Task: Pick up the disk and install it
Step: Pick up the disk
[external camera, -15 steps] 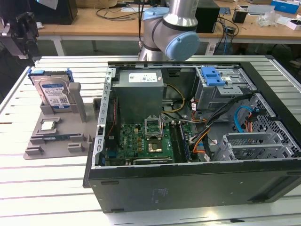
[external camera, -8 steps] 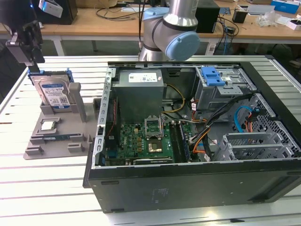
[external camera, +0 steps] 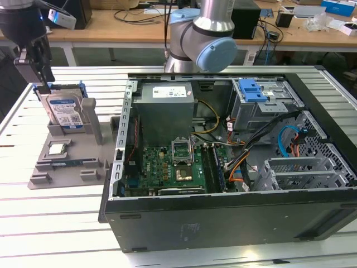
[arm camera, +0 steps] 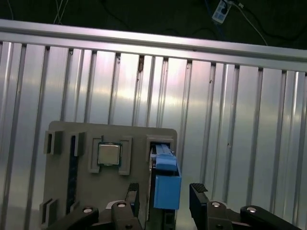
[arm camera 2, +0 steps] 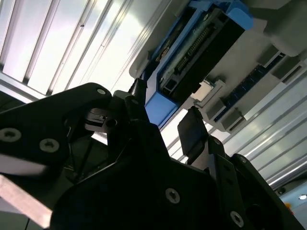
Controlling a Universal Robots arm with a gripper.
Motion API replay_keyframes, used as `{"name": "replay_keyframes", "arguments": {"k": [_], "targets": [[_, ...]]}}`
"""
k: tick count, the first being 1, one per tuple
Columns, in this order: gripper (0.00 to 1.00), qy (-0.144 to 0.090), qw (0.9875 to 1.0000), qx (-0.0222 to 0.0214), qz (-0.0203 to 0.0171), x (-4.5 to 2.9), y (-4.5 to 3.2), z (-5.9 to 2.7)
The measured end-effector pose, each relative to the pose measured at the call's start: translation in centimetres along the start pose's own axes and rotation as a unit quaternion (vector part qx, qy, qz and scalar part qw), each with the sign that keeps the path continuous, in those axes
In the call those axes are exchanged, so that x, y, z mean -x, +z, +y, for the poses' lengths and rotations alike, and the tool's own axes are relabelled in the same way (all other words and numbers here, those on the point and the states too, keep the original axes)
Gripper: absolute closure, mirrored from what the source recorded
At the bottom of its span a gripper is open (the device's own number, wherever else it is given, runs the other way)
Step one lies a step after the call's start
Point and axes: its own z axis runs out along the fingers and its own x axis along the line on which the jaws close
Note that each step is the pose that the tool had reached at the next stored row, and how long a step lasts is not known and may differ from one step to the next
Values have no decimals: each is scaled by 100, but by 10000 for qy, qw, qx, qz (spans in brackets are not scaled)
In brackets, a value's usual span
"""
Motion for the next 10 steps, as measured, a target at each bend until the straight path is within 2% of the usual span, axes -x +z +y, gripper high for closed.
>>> {"name": "replay_keyframes", "arguments": {"k": [10], "targets": [[46,-1,10000,0,-1,1,237,-23]]}}
